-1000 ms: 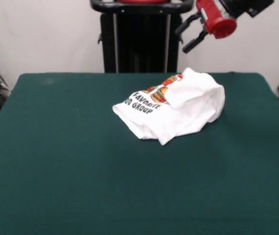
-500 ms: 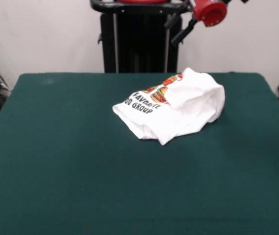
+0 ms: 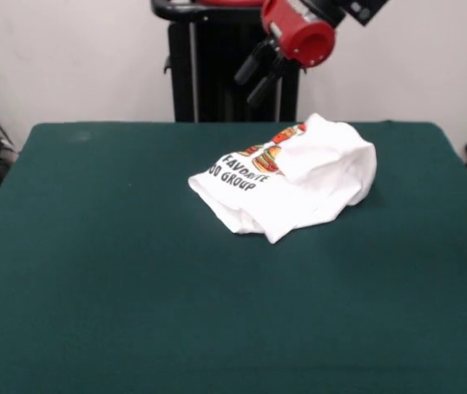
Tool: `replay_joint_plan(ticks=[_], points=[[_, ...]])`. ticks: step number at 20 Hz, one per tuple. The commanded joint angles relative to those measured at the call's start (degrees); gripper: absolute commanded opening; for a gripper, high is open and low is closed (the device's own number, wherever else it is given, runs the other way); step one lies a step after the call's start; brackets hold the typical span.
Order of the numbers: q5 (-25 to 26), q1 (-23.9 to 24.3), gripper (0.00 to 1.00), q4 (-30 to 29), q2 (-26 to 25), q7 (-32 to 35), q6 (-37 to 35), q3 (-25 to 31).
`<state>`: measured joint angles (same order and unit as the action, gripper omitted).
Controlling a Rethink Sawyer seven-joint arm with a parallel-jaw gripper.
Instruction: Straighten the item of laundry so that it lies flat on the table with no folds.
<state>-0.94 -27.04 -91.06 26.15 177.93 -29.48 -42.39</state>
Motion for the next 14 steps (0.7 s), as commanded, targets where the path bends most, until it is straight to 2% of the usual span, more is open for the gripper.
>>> replay_joint_plan(ticks=[1,4,6,8,14], points=[[2.2,3.2,1.00,-6.0,0.3,-1.7,5.4,9.6],[3.1,6.4,1.00,-5.0,0.8,-2.9,8.9,10.2],[3.7,10.3,1.00,-4.2,2.1,-5.7,10.5,13.3],[3.6,15.6,1.00,-4.7,6.3,-11.1,8.5,19.3],[2.4,24.9,1.00,-3.1,15.8,-20.1,-2.0,32.0]])
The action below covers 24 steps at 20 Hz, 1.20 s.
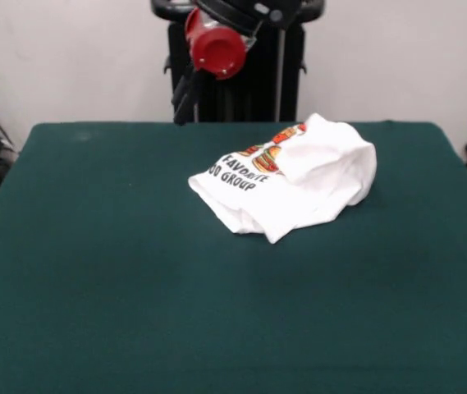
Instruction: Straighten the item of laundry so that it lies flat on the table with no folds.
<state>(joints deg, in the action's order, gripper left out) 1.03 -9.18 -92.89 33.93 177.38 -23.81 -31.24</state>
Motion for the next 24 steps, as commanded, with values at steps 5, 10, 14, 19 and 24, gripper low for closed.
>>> replay_joint_plan(ticks=[5,10,14,19,24], points=[[0.6,12.7,1.00,-2.2,12.6,-24.7,-14.1,29.0],[1.2,15.0,1.00,-2.4,14.0,-25.2,-16.5,32.9],[2.2,15.4,1.00,-1.9,9.5,-22.4,-15.3,34.7],[5.5,13.1,1.00,-1.1,4.6,-17.8,-11.4,33.2],[10.7,11.9,1.00,0.6,0.9,-17.3,-7.0,32.1]])
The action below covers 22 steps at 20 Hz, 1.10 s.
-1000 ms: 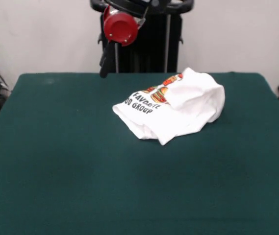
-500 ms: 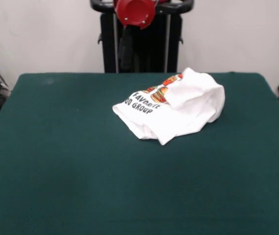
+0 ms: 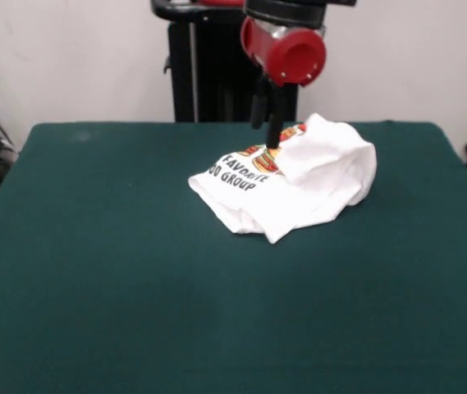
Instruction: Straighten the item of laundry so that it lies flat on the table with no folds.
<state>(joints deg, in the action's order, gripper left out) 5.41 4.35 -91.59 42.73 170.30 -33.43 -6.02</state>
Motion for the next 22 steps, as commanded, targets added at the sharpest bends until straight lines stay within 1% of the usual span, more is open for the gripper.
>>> replay_joint_plan(ticks=[1,5,7,10,13,17,22], points=[[7.0,-1.9,1.00,-0.5,-8.6,-9.6,3.2,6.7],[10.5,-4.9,1.00,1.5,-10.5,-5.1,3.2,3.0],[12.3,-7.1,1.00,2.9,-11.6,-2.3,2.6,0.6],[13.6,-9.1,1.00,4.4,-12.9,0.7,1.8,-2.1],[13.9,-10.0,1.00,5.6,-14.5,2.5,2.2,-3.3],[13.0,-9.3,1.00,5.9,-16.2,1.8,3.7,-1.8],[13.4,-11.1,1.00,6.8,-19.1,2.7,4.3,-3.0]])
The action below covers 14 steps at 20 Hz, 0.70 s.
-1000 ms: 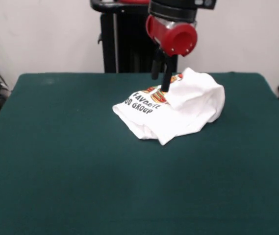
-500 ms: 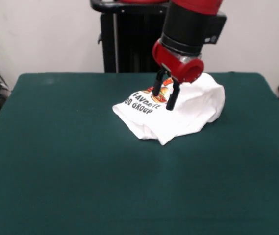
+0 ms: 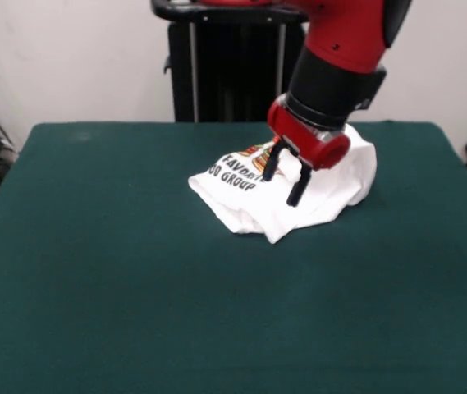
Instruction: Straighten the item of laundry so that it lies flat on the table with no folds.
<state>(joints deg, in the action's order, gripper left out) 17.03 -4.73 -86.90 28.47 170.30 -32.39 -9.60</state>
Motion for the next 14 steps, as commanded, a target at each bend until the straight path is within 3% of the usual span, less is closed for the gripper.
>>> replay_joint_plan(ticks=[1,9,14], points=[[2.0,-2.6,1.00,2.4,-5.7,3.3,3.6,0.0],[2.8,-4.6,1.00,3.7,-12.7,4.7,8.2,-3.5],[0.9,1.7,1.00,-0.8,-10.8,-2.9,10.8,4.2]])
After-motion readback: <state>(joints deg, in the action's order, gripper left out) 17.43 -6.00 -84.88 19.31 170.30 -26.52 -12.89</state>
